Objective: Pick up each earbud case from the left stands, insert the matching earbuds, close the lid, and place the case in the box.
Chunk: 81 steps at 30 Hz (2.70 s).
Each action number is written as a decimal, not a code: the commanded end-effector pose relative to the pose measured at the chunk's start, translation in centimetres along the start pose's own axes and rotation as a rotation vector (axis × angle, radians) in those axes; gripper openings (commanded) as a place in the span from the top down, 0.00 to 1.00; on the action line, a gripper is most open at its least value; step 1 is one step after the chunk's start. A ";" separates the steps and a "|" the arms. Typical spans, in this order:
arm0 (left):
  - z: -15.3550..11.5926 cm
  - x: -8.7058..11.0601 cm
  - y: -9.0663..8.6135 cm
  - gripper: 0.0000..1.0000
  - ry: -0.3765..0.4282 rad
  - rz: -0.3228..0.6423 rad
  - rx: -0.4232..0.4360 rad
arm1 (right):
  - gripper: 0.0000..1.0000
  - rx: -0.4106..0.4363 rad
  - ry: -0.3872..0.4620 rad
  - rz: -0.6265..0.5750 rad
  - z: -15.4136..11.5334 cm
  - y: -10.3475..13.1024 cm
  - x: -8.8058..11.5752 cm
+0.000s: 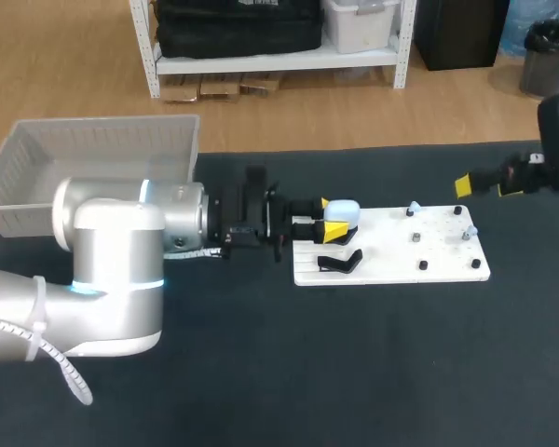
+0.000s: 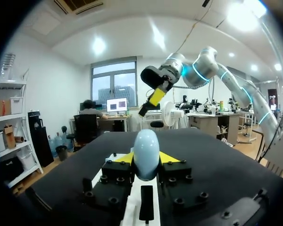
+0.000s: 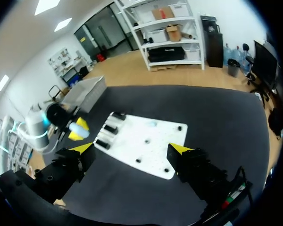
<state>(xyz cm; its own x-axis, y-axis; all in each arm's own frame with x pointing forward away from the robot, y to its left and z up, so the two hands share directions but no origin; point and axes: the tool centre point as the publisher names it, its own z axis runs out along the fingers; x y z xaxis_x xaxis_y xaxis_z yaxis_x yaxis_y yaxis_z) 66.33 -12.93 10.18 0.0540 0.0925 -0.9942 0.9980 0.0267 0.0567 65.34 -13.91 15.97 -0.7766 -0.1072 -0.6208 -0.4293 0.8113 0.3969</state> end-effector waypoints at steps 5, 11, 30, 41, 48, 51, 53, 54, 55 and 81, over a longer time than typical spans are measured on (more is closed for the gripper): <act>0.3 0.1 0.4 1.00 -0.001 0.005 0.025 | 0.00 -0.007 0.023 -0.047 -0.5 3.7 2.0; 0.5 0.1 0.3 1.00 0.011 -0.018 0.046 | 0.00 -0.007 0.041 -0.067 -0.1 5.8 2.8; 1.2 0.1 -0.4 1.00 0.015 -0.038 0.073 | 0.00 -0.024 0.112 -0.049 2.4 9.8 4.6; 1.2 0.1 -0.4 1.00 0.015 -0.038 0.073 | 0.00 -0.023 0.131 -0.003 4.4 11.0 4.3; 1.2 0.1 -0.4 1.00 0.015 -0.038 0.073 | 0.00 0.021 0.148 0.005 6.1 11.4 4.2; 1.2 0.1 -0.4 1.00 0.015 -0.038 0.073 | 0.00 0.036 0.156 0.007 6.8 11.4 4.0; 1.2 0.1 -0.4 1.00 0.015 -0.038 0.073 | 0.00 0.042 0.159 0.013 7.3 11.3 3.9; 1.2 0.1 -0.4 1.00 0.015 -0.038 0.073 | 0.00 0.043 0.159 0.014 7.5 11.3 3.9; 1.2 0.1 -0.4 1.00 0.015 -0.038 0.073 | 0.00 0.045 0.160 0.016 7.6 11.2 3.9; 1.2 0.1 -0.4 1.00 0.015 -0.038 0.073 | 0.00 0.076 0.132 0.065 10.3 9.9 2.7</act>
<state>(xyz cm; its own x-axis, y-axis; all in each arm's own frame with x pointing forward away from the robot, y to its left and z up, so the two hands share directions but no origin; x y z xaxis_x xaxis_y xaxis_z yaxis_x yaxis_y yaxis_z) 65.84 -14.06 10.05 0.0168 0.1092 -0.9939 0.9991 -0.0400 0.0125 63.69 -0.54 11.44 -0.8604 -0.1291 -0.4930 -0.3509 0.8517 0.3893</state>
